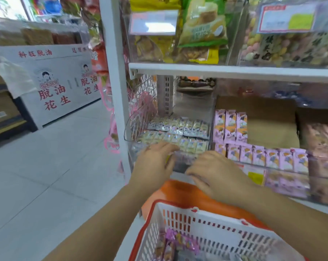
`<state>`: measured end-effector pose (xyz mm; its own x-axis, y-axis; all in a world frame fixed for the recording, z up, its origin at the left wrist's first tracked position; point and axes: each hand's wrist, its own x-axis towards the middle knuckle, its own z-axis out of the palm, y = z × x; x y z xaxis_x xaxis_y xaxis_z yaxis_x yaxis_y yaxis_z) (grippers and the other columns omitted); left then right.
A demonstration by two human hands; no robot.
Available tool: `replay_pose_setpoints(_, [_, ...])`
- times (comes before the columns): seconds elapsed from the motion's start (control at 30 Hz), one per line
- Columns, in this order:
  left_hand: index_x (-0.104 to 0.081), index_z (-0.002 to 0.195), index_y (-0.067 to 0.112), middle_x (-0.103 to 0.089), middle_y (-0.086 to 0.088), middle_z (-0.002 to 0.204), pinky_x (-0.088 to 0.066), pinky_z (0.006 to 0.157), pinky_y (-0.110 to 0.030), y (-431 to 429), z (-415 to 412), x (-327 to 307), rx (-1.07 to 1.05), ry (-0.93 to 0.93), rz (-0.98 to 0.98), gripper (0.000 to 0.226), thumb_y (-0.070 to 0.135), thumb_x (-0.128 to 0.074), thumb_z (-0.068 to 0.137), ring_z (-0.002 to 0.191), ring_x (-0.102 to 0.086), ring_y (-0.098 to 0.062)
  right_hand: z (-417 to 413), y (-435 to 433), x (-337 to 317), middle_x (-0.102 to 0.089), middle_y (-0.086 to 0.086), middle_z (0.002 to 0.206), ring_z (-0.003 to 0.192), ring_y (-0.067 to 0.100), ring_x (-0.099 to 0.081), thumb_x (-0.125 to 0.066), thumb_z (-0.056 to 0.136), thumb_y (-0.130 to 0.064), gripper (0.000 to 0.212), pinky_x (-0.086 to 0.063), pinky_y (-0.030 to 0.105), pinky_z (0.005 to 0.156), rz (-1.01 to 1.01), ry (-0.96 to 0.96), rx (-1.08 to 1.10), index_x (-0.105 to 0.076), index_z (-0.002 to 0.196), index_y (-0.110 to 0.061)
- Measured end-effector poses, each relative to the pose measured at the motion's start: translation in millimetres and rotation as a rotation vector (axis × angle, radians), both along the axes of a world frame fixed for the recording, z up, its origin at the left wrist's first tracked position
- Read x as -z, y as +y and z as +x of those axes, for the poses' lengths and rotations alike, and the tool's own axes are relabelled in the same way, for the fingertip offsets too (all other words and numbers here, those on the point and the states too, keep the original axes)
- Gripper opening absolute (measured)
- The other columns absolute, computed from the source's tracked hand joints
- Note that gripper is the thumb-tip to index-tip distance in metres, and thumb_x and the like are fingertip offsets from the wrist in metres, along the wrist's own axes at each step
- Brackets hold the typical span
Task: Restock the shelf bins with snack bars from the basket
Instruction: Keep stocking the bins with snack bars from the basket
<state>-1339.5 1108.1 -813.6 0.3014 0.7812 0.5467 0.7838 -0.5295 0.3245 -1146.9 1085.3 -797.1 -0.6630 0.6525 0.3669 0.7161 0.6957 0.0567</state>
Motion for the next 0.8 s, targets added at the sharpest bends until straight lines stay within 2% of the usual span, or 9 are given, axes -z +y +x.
replay_pose_setpoints(0.1, [-0.069, 0.1, 0.017, -0.069, 0.003, 0.093, -0.05, 0.077, -0.031, -35.3, -6.5, 38.1, 0.029, -0.051, 0.076, 0.032, 0.023, -0.041, 0.085, 0.086, -0.064, -0.017, 11.5, -24.1, 40.0, -0.07, -0.012, 0.083, 0.077, 0.013, -0.065, -0.056, 0.082, -0.029, 0.017, -0.052, 0.026, 0.071, -0.163, -0.004, -0.013, -0.072, 0.088, -0.027])
replay_pose_setpoints(0.2, [-0.07, 0.097, 0.017, -0.07, 0.003, 0.091, -0.043, 0.072, -0.024, -57.1, -18.2, 88.3, -0.008, -0.047, -0.031, 0.028, 0.019, -0.046, 0.084, 0.082, -0.059, -0.011, 18.9, -39.7, 79.7, -0.068, -0.007, 0.112, 0.103, 0.016, -0.06, -0.049, 0.095, -0.026, 0.024, -0.046, 0.03, 0.086, -0.392, -0.031, 0.066, -0.068, 0.11, -0.023])
replay_pose_setpoints(0.3, [-0.071, 0.095, 0.019, -0.07, 0.003, 0.089, -0.049, 0.069, -0.03, -73.9, -32.4, 141.1, -0.076, 0.02, -0.171, 0.026, 0.017, -0.048, 0.082, 0.077, -0.065, -0.02, 29.1, -46.5, 135.5, -0.062, -0.007, 0.123, 0.11, 0.013, -0.056, -0.045, 0.098, -0.024, 0.028, -0.043, 0.027, 0.091, -0.637, -0.085, 0.16, -0.063, 0.119, -0.023])
replay_pose_setpoints(0.43, [-0.071, 0.089, 0.018, -0.069, 0.003, 0.087, -0.052, 0.074, -0.036, -87.0, -45.8, 190.8, -0.129, 0.095, -0.28, 0.026, 0.012, -0.049, 0.077, 0.086, -0.065, -0.026, 42.4, -50.5, 209.2, -0.057, 0.001, 0.13, 0.116, 0.019, -0.053, -0.048, 0.098, -0.028, 0.032, -0.043, 0.035, 0.099, -0.954, -0.285, 0.263, -0.055, 0.128, -0.022])
replay_pose_setpoints(0.53, [-0.071, 0.083, 0.017, -0.069, 0.005, 0.085, -0.052, 0.075, -0.034, -92.8, -45.0, 209.5, -0.112, 0.149, -0.267, 0.023, 0.009, -0.051, 0.074, 0.099, -0.055, -0.027, 45.8, -53.5, 251.3, -0.056, 0.004, 0.131, 0.114, 0.021, -0.055, -0.05, 0.097, -0.03, 0.034, -0.045, 0.036, 0.096, -1.073, -0.373, 0.291, -0.053, 0.129, -0.021])
replay_pose_setpoints(0.67, [-0.071, 0.083, 0.014, -0.067, 0.004, 0.083, -0.049, 0.071, -0.03, -89.7, -43.7, 213.2, -0.137, 0.114, -0.259, 0.022, 0.003, -0.055, 0.071, 0.102, -0.045, -0.022, 24.2, -56.9, 291.3, -0.05, 0.005, 0.139, 0.118, 0.023, -0.053, -0.054, 0.095, -0.034, 0.049, -0.045, 0.036, 0.099, -1.195, -0.296, 0.306, -0.041, 0.14, -0.019])
replay_pose_setpoints(0.8, [-0.071, 0.081, 0.014, -0.068, 0.004, 0.082, -0.049, 0.066, -0.027, -90.6, -43.2, 212.6, -0.163, 0.114, -0.262, 0.02, 0.003, -0.057, 0.071, 0.104, -0.043, -0.021, -13.4, -63.6, 312.8, -0.021, 0.008, 0.157, 0.14, 0.026, -0.028, -0.057, 0.092, -0.04, 0.077, -0.029, 0.034, 0.113, -1.275, -0.199, 0.311, -0.016, 0.151, -0.011])
